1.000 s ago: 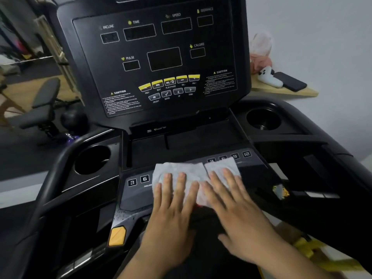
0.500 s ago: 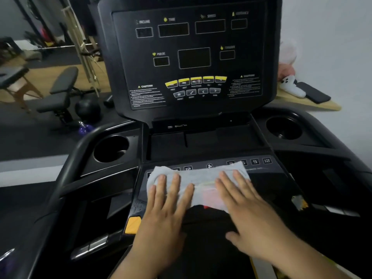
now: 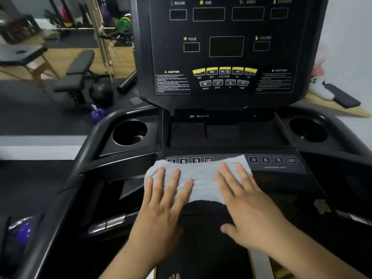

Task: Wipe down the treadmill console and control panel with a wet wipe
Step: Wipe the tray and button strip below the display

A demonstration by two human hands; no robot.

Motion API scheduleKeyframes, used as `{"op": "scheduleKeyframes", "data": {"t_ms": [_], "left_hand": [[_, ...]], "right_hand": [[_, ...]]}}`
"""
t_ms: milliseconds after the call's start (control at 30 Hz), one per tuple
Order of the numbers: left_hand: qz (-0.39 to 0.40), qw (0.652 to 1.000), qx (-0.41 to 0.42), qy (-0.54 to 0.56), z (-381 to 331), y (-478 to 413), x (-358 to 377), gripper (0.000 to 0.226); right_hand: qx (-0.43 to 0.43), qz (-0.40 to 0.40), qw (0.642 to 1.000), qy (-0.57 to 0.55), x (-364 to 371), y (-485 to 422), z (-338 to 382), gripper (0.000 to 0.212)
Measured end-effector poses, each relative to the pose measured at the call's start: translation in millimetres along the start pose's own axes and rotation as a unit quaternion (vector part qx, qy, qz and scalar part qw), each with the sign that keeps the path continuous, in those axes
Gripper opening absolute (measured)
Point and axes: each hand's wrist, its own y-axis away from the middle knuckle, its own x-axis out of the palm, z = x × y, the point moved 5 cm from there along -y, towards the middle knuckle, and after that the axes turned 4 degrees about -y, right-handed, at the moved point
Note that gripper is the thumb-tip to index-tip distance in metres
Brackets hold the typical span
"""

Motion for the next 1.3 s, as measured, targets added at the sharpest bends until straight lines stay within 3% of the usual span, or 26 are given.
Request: {"op": "scheduleKeyframes", "data": {"t_ms": [133, 267, 367, 500, 600, 767, 867, 1000, 1100, 1200, 1300], "left_hand": [[-0.013, 1.000, -0.028, -0.003, 5.7, -35.0, -5.0, 0.107], [-0.033, 0.998, -0.051, 0.002, 8.8, -38.3, -4.6, 0.093], [-0.014, 0.999, -0.049, 0.002, 8.5, -3.3, 3.5, 0.105], [0.037, 0.998, -0.044, -0.003, 9.4, 13.5, 4.0, 0.120], [0.016, 0.999, -0.039, -0.001, 17.5, -16.4, -0.9, 0.114], [-0.007, 1.000, 0.005, 0.012, 16.2, -30.7, -12.3, 0.090], [0.033, 0.990, -0.072, 0.118, 16.2, 2.7, -7.3, 0.100], [0.070, 0.978, -0.131, 0.148, 22.3, 1.3, -0.6, 0.105], [0.031, 0.985, -0.091, 0.141, 26.9, -31.9, -4.5, 0.103], [-0.012, 0.999, -0.011, 0.052, 22.4, -36.3, -5.2, 0.099], [0.001, 0.999, -0.031, 0.043, 13.9, -3.9, 1.0, 0.098]], "right_hand": [[0.042, -0.007, 0.999, 0.019, -14.4, -33.6, 21.7, 0.119], [-0.039, -0.055, 0.997, 0.026, -7.8, -37.6, 61.7, 0.121], [-0.080, -0.037, 0.995, 0.052, 7.4, -14.4, 54.5, 0.121], [-0.025, -0.009, 0.999, 0.031, -0.6, -10.1, 22.1, 0.119], [0.000, -0.023, 0.999, 0.028, -11.3, -34.2, 32.5, 0.120], [-0.091, -0.051, 0.994, 0.032, -1.4, -30.3, 77.1, 0.122], [-0.102, -0.018, 0.994, 0.026, 6.2, -8.3, 57.9, 0.117], [-0.048, -0.027, 0.998, 0.025, -7.7, -24.5, 39.0, 0.113], [-0.053, -0.067, 0.996, 0.026, -15.6, -50.2, 59.7, 0.116], [-0.083, -0.089, 0.992, 0.035, -6.7, -46.3, 72.1, 0.120], [-0.106, -0.061, 0.992, 0.025, 1.9, -22.1, 53.4, 0.117]]}}
